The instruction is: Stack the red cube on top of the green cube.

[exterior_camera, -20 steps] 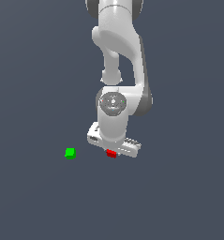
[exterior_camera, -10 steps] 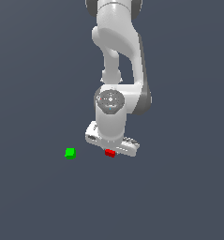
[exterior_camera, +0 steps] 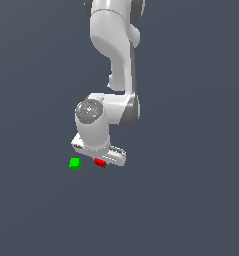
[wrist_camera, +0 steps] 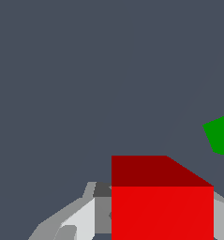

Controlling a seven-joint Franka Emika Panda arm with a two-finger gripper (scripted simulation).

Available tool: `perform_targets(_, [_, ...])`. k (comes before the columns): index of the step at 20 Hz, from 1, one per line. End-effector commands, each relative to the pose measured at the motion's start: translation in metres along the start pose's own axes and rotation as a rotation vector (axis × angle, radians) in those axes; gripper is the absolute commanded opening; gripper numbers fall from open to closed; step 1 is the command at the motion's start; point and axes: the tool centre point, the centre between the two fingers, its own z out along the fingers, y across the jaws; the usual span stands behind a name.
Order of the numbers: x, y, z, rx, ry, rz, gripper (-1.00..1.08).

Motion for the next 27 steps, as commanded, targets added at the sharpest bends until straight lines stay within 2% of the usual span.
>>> perform_targets(1, [0.005,0.029,0.008,-0.001,0.000,0.002,-1.00])
perform_targets(5, [0.014,0.073,0.020,-0.001,0.000,0.002,-1.00])
perform_targets(9, [0.021,0.106,0.029,-0.001,0.000,0.002,-1.00])
perform_targets(13, [0.026,0.125,0.035,-0.001,0.000,0.002,-1.00])
perform_targets(17, [0.028,0.131,0.036,-0.001,0.000,0.002,-1.00])
perform_targets(18, [0.028,0.131,0.036,-0.001,0.000,0.002,1.00])
perform_targets(27, [0.028,0.131,0.036,-0.001,0.000,0.002,1.00])
